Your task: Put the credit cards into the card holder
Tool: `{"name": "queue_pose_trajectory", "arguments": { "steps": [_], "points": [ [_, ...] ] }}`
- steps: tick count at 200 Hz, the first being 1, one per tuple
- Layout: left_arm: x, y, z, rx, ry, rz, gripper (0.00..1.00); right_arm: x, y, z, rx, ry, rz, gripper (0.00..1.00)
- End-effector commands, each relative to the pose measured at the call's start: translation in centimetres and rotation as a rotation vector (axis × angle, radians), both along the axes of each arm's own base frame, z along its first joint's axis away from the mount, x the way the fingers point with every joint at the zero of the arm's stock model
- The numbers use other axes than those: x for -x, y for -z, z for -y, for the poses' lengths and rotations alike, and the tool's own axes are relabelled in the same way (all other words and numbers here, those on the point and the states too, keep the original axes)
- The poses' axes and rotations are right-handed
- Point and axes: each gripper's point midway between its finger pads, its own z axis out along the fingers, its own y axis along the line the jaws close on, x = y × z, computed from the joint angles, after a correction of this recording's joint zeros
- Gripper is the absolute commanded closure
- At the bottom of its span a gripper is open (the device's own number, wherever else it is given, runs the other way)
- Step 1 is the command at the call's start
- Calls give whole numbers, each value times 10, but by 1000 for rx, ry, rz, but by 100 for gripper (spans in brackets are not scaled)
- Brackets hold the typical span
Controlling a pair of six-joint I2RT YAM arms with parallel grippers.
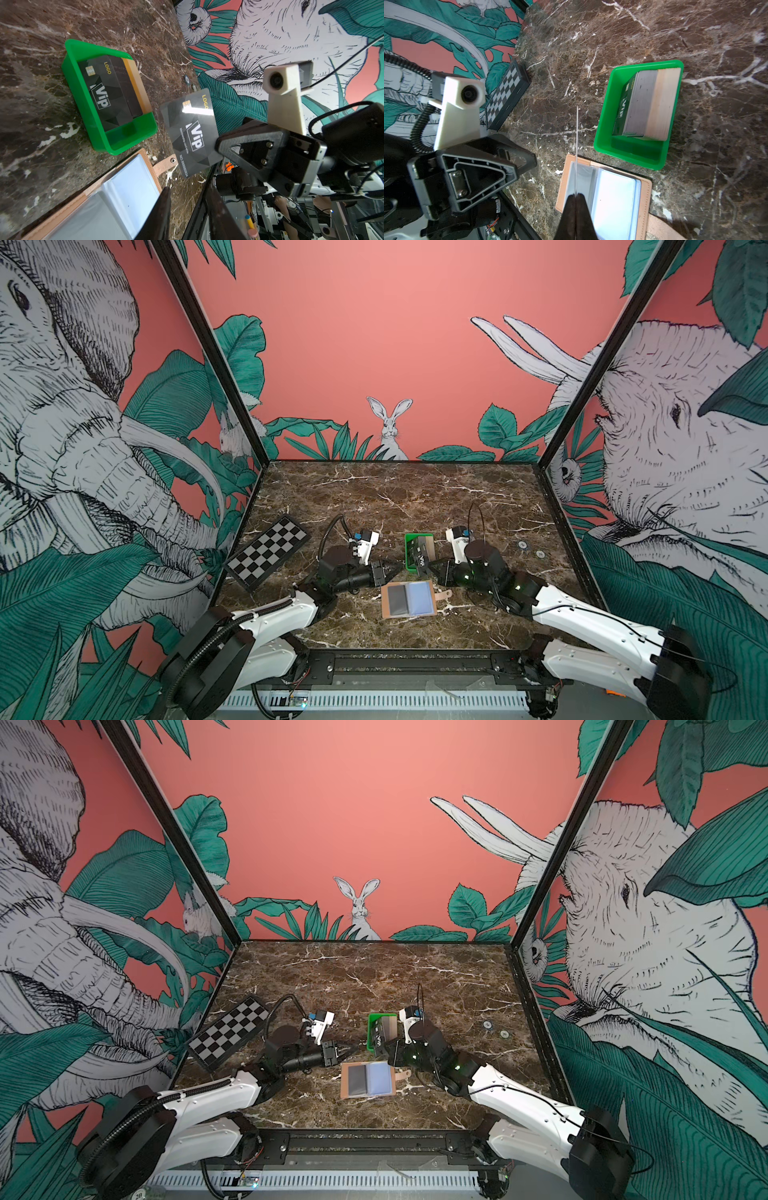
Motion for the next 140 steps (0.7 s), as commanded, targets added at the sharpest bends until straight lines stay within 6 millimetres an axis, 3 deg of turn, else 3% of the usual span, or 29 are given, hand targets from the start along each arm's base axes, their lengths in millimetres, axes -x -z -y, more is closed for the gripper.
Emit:
{"name": "queue_pose_trajectory", "arguments": {
  "steps": [1, 48, 121, 140],
  "points": [
    [-1, -15, -1, 48, -22, 61, 67, 8, -19, -7, -77, -50, 26, 100],
    [-8, -35, 2, 94, -50, 110, 66, 17, -31, -6, -76, -122, 34, 100],
    [-10, -47, 19, 145, 26, 116, 71, 8, -32, -2, -105, -63, 59, 100],
    [-2, -52, 28, 181, 106, 101, 71, 4, -38, -1, -149, -34, 72, 100]
  ]
}}
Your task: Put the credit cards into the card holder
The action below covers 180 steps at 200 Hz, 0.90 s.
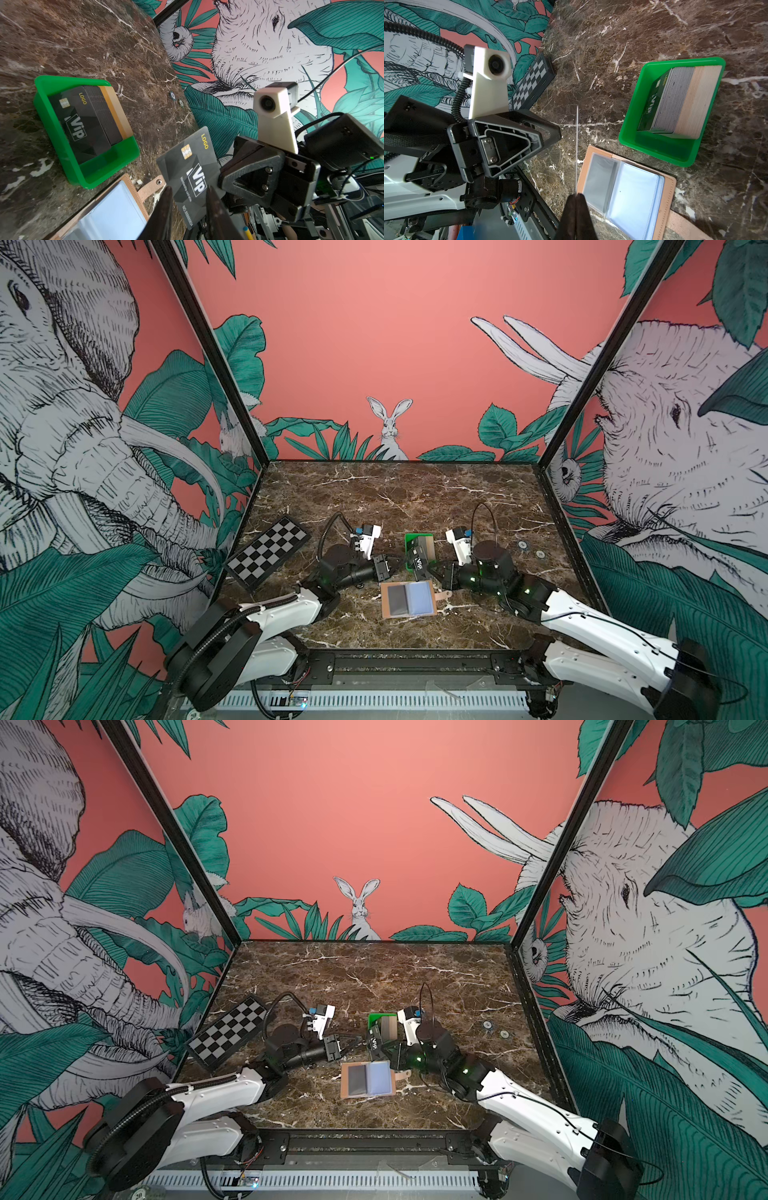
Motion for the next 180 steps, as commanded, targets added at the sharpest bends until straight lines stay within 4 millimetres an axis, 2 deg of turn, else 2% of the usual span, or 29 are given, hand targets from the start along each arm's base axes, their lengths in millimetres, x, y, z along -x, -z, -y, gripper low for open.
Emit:
{"name": "queue_pose_trajectory", "arguments": {
  "steps": [1, 44, 75, 110, 139, 180],
  "points": [
    [7, -30, 13, 99, 96, 49, 71, -10, -18, 2, -80, 51, 49, 100],
    [9, -29, 18, 109, 134, 4, 71, -25, -24, 10, -248, 113, 16, 100],
    [7, -35, 20, 135, 135, -2, 70, -27, -30, 16, -276, 100, 9, 100],
    [3, -28, 23, 153, 130, -57, 71, -27, -45, 15, -339, 51, -18, 100],
    [-3, -40, 29, 238, 143, -83, 69, -20, -56, 8, -386, -19, -43, 100],
    [-7, -49, 35, 290, 163, -94, 69, -18, -64, 10, -415, -16, -26, 100]
  ]
}}
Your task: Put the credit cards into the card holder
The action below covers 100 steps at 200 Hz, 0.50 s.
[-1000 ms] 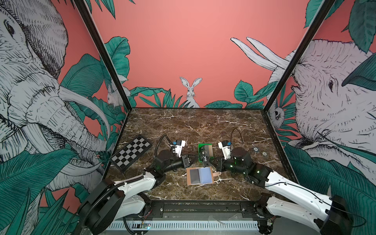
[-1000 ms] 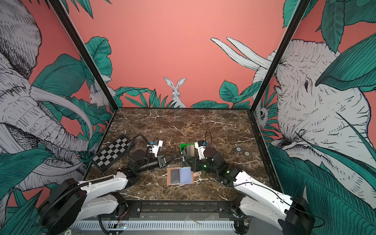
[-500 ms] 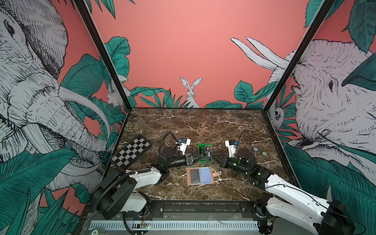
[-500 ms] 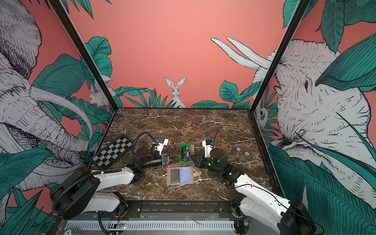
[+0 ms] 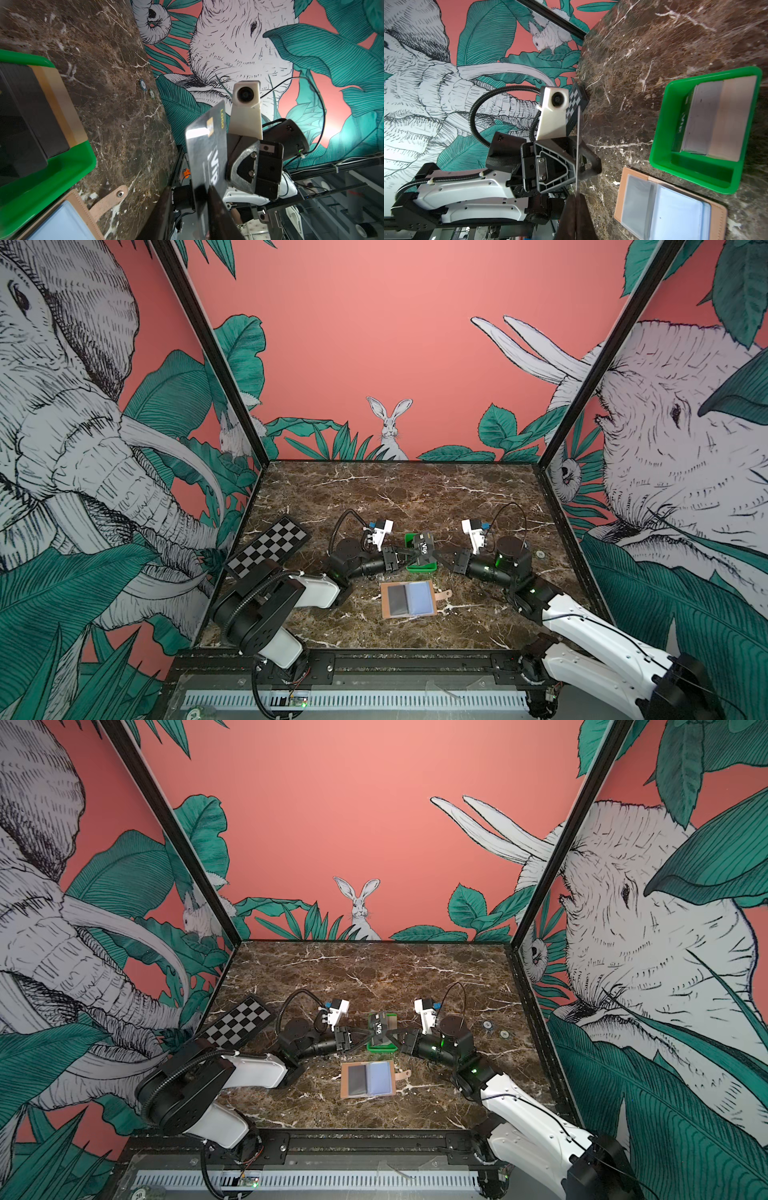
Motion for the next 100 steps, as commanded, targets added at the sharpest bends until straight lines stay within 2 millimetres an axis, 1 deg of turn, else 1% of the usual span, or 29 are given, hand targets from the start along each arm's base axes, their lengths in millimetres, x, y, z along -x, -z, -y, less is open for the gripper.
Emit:
{"name": "queue_pose_trajectory", "arguments": {
  "steps": [1, 34, 84, 100],
  "points": [
    [3, -39, 3, 118, 33, 63, 69, 2, -33, -3, -80, -26, 71, 100],
    [4, -45, 3, 124, 38, 71, 77, -2, -25, 2, -61, 12, 54, 100],
    [6, -44, -3, 101, 11, 76, 87, -8, -14, 9, -12, 67, 41, 100],
    [6, -45, -4, 89, 7, 82, 93, -8, -11, 9, 1, 67, 40, 100]
  ]
}}
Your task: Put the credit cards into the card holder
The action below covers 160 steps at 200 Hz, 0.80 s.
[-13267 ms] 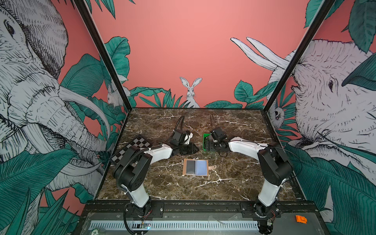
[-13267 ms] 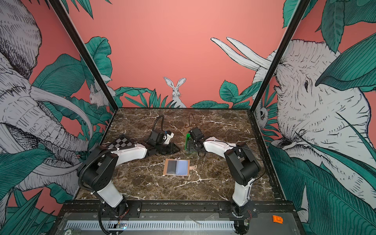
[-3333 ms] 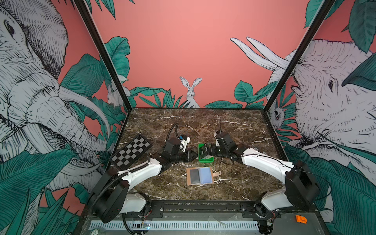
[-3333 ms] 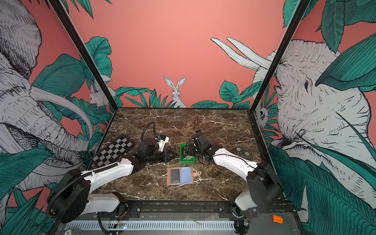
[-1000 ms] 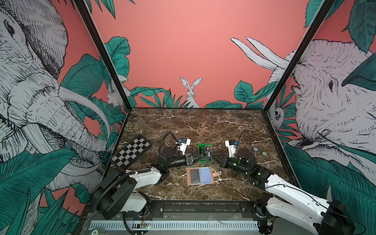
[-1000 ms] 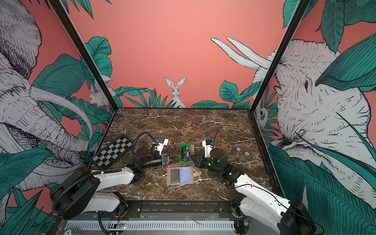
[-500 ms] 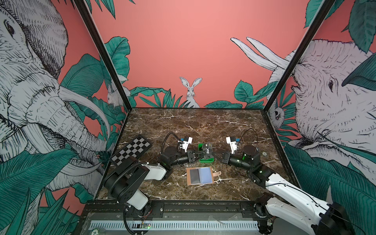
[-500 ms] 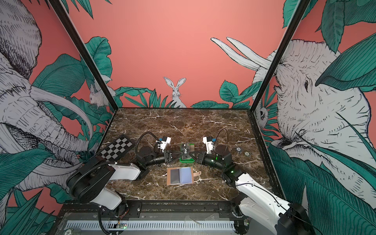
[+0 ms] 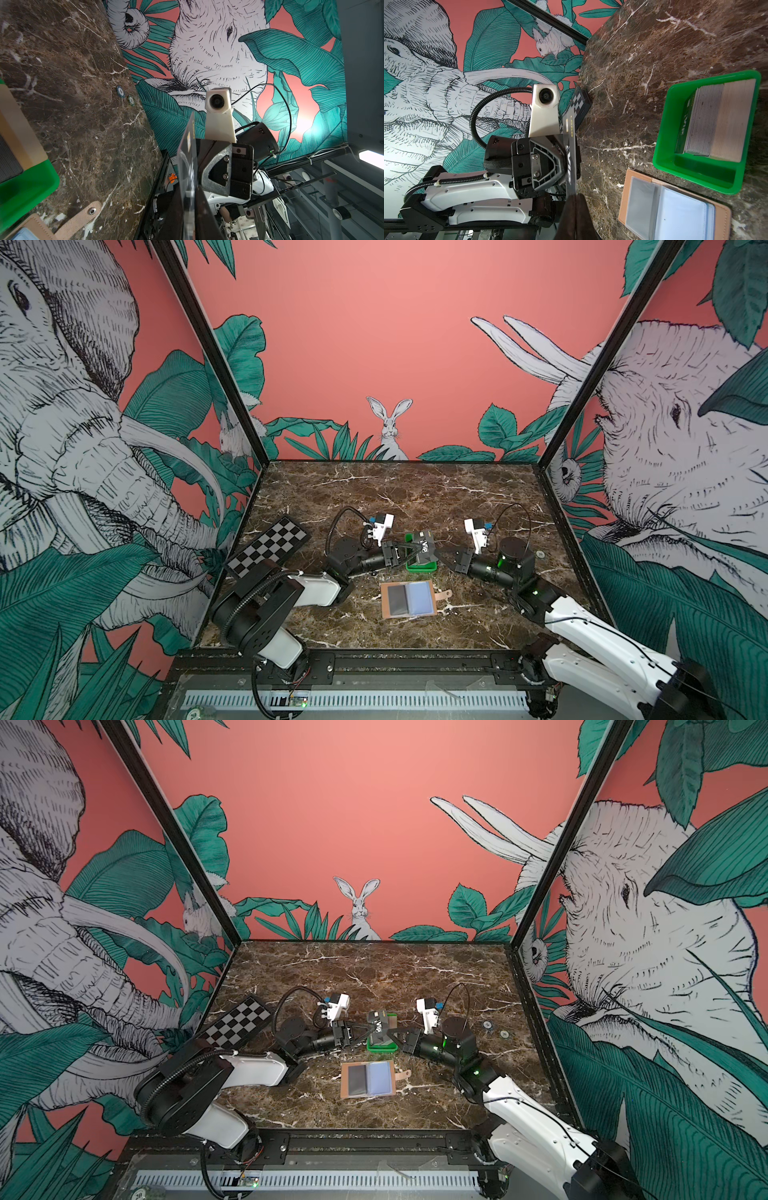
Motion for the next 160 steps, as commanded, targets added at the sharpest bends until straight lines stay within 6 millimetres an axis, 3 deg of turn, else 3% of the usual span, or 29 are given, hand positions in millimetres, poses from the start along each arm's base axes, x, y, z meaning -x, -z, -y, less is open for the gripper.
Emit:
{"name": "queue_pose_trajectory", "arguments": {
  "steps": [1, 26, 46, 93, 160],
  "points": [
    [5, -14, -4, 15, -3, 48, 94, -5, -6, 4, 11, 28, 37, 100],
    [6, -11, -4, -25, -4, 49, 98, -3, 2, 7, 71, 28, 31, 88],
    [9, 4, -8, -94, -18, 41, 98, 1, 9, 13, 147, 35, 34, 83],
    [24, 26, -22, -207, -15, 40, 98, 20, 43, 24, 388, 52, 39, 81],
    [37, 69, -39, -296, -38, -5, 99, 30, 86, 26, 466, 66, 43, 82]
  ]
}}
